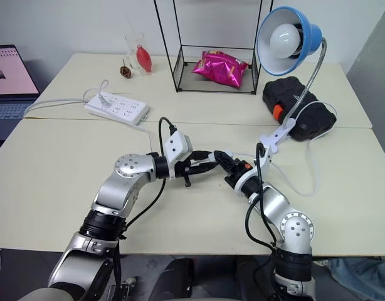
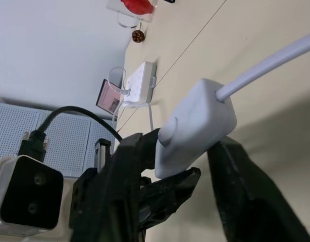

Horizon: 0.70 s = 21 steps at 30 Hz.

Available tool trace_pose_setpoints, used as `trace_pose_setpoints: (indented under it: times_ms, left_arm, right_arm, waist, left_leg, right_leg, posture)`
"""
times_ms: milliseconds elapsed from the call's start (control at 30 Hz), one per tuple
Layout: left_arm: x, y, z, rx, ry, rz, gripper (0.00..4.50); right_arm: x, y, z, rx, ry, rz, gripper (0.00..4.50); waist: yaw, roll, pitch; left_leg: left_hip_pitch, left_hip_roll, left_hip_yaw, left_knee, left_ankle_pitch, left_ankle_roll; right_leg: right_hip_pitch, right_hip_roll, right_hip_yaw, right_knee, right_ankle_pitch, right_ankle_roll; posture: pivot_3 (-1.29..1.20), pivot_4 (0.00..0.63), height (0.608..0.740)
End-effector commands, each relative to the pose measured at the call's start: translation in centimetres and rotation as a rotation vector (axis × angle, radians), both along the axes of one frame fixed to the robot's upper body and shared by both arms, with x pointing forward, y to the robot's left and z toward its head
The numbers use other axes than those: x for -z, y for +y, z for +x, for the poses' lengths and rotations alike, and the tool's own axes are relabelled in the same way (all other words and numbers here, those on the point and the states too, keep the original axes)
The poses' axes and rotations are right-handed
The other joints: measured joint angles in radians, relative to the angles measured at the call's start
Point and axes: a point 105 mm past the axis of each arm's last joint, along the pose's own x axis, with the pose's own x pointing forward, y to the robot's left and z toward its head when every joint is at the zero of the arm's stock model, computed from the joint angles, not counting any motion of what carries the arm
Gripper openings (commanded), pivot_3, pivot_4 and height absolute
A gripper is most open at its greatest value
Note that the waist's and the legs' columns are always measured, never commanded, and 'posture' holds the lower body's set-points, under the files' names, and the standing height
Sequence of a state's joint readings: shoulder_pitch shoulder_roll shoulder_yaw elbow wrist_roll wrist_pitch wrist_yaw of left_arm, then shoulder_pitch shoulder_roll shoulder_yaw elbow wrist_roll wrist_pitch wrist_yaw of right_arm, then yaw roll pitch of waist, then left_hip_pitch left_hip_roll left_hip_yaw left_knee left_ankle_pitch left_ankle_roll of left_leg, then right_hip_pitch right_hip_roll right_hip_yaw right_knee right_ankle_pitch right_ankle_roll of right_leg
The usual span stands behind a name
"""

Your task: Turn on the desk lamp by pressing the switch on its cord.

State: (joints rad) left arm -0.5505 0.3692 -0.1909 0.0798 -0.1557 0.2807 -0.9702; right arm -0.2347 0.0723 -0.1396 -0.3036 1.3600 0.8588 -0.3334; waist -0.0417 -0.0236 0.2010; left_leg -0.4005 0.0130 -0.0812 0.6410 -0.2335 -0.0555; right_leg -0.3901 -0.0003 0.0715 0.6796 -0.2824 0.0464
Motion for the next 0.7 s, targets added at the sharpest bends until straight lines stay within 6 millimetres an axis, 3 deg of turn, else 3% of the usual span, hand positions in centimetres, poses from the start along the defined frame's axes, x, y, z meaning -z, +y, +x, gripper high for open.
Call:
trace_pose_setpoints:
  times_ms: [33,100,433,500,700]
  left_arm:
    - [-1.32,-0.56,-0.4,0.027,-0.045,-0.016,1.09]
    - [-1.34,-0.58,-0.45,0.028,-0.045,-0.016,1.09]
    - [-1.28,-0.51,-0.41,0.018,-0.046,-0.016,1.08]
    - [-1.3,-0.52,-0.38,0.016,-0.046,-0.018,1.08]
    - [-1.35,-0.54,-0.27,0.007,-0.045,-0.025,1.08]
  right_arm:
    - [-0.82,0.26,-0.25,-0.017,-0.025,0.032,0.86]
    - [-0.82,0.24,-0.2,-0.014,-0.024,0.037,0.59]
    - [-1.36,0.72,-0.7,-0.064,-0.057,0.059,0.55]
    - [-1.39,0.81,-0.85,-0.076,-0.071,0.042,1.24]
    - [-1.67,0.59,-1.08,-0.085,-0.076,0.059,2.47]
  waist:
    - [0.0,0.0,0.0]
    - [0.0,0.0,0.0]
    - [0.0,0.0,0.0]
    - [0.0,0.0,0.0]
    - [0.0,0.0,0.0]
  left_leg:
    - [0.0,0.0,0.0,0.0,0.0,0.0]
    - [0.0,0.0,0.0,0.0,0.0,0.0]
    - [0.0,0.0,0.0,-0.001,0.0,0.0]
    - [0.0,0.0,0.0,-0.001,0.0,0.0]
    - [0.0,0.0,0.0,-0.001,0.0,0.0]
  right_leg:
    - [0.0,0.0,0.0,0.0,0.0,0.0]
    - [0.0,0.0,0.0,0.0,0.0,0.0]
    - [0.0,0.0,0.0,0.0,0.0,0.0]
    - [0.0,0.0,0.0,0.0,0.0,0.0]
    - [0.0,0.0,0.0,0.0,0.0,0.0]
  posture:
    - [0.0,0.15,0.74]
    - [0.0,0.15,0.74]
    - [0.0,0.15,0.74]
    - [0.0,0.15,0.74]
    - [0.0,0.15,0.74]
